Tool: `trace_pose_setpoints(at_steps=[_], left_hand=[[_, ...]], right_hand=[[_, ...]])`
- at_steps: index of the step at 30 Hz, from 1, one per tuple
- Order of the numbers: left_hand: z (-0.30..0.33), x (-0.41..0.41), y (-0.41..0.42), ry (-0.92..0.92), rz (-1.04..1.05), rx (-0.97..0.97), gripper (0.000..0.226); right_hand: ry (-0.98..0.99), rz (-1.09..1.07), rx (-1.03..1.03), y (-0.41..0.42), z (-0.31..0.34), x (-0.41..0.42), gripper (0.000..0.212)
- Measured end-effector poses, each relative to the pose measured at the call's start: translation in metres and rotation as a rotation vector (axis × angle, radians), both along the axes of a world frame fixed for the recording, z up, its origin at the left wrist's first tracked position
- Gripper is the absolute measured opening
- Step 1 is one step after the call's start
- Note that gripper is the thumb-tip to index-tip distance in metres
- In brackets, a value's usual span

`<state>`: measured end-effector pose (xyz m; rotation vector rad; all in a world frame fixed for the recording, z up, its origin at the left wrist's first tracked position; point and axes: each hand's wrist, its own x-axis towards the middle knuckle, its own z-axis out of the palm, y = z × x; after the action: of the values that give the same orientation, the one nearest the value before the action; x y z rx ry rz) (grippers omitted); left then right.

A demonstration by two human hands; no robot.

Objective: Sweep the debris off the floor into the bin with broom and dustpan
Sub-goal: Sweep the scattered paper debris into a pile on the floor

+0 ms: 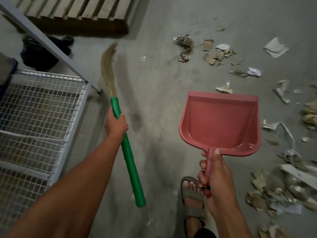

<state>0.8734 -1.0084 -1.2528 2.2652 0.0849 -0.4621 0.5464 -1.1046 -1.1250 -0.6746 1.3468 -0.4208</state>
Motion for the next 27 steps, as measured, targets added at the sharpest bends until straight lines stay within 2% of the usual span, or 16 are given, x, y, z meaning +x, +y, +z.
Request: trace_pose_setpoints(at_steps=[6, 9, 11, 14, 18, 21, 24, 27], left_hand=[[-0.04, 0.091, -0.058, 0.135, 0.069, 0.037, 0.029], [-0.069, 0.104, -0.082, 0.17, 0.004, 0.094, 0.019], [-0.087, 0.097, -0.093, 0.156, -0.114, 0.163, 0.032], [-0.101, 0.074, -0.103, 0.155, -0.367, 0.302, 0.067], [-0.09, 0.039, -0.108, 0.218, -0.529, 0.246, 0.078], [-0.069, 0.023, -0.104, 0.178, -0.548, 0.12, 0.065], [-0.058, 0.012, -0.093, 0.154, -0.446, 0.012, 0.062], [-0.061, 0.014, -0.091, 0.093, -0.334, 0.038, 0.066]], right_hand=[[-0.054, 0.044, 0.016, -0.069, -0.024, 0.024, 0.048], [-0.095, 0.004, 0.035, -0.092, -0.035, 0.033, 0.046], [-0.119, -0.003, 0.037, -0.105, -0.041, 0.041, 0.045], [-0.121, 0.0, 0.039, -0.117, -0.045, 0.051, 0.045], [-0.121, -0.021, 0.056, -0.119, -0.044, 0.051, 0.046], [-0.11, -0.025, 0.069, -0.118, -0.043, 0.049, 0.048], [-0.095, -0.038, 0.068, -0.12, -0.041, 0.048, 0.047], [-0.097, -0.049, 0.061, -0.123, -0.04, 0.049, 0.044]])
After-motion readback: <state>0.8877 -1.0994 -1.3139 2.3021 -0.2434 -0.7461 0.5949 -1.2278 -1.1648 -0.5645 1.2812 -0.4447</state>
